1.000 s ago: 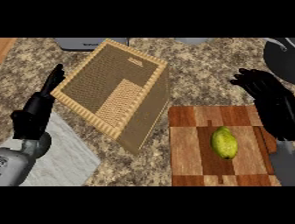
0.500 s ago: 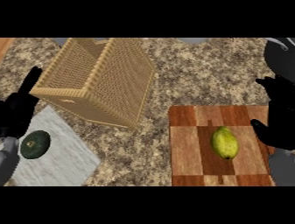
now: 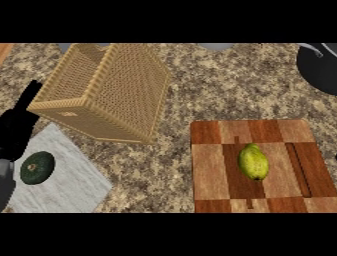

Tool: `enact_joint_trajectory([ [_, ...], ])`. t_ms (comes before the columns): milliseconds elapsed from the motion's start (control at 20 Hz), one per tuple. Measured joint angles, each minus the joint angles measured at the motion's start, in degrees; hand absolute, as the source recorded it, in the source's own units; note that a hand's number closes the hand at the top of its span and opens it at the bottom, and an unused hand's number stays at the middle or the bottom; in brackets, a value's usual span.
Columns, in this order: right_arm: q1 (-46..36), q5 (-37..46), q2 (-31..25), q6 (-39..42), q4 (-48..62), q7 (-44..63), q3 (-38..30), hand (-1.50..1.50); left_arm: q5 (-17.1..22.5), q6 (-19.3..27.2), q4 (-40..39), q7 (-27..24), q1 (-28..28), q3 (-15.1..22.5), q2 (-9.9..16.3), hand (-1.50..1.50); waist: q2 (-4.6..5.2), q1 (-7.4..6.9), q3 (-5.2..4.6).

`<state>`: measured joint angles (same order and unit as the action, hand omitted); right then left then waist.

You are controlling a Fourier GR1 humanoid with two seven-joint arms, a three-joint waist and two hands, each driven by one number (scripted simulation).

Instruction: Pick the pear from the cutting board and place it in the basket

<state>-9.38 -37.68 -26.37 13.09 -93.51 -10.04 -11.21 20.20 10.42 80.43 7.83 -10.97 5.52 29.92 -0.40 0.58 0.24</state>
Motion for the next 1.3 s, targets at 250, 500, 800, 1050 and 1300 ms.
enact_joint_trajectory([
  [250,1.5,5.4,-14.0,2.3,3.3,8.9,-2.8,-1.50,0.0,-0.3,0.5,0.8,0.2,-0.2,0.3,0.00,0.21,0.00,-0.11],
  [500,0.4,6.5,-23.2,9.5,12.6,13.2,-5.0,-1.50,-0.2,-1.1,-0.2,1.0,-0.6,-0.5,-0.2,0.00,0.40,-0.66,-0.05],
  [800,0.1,5.8,-28.9,26.7,22.5,10.1,-4.7,-1.50,-1.0,-1.9,-1.2,0.1,-0.8,-1.1,-1.0,0.00,0.37,-1.00,0.07],
  [1050,0.4,9.7,-28.7,36.8,30.6,2.1,-5.7,-1.50,-1.7,-2.3,-0.4,1.3,-0.8,-1.6,-1.8,0.00,0.31,-1.00,0.06],
  [1300,2.6,12.7,-25.6,37.3,35.0,-2.7,-7.6,-1.50,-2.5,-2.8,-1.3,1.0,-1.0,-2.7,-2.3,0.00,0.23,-0.74,0.06],
])
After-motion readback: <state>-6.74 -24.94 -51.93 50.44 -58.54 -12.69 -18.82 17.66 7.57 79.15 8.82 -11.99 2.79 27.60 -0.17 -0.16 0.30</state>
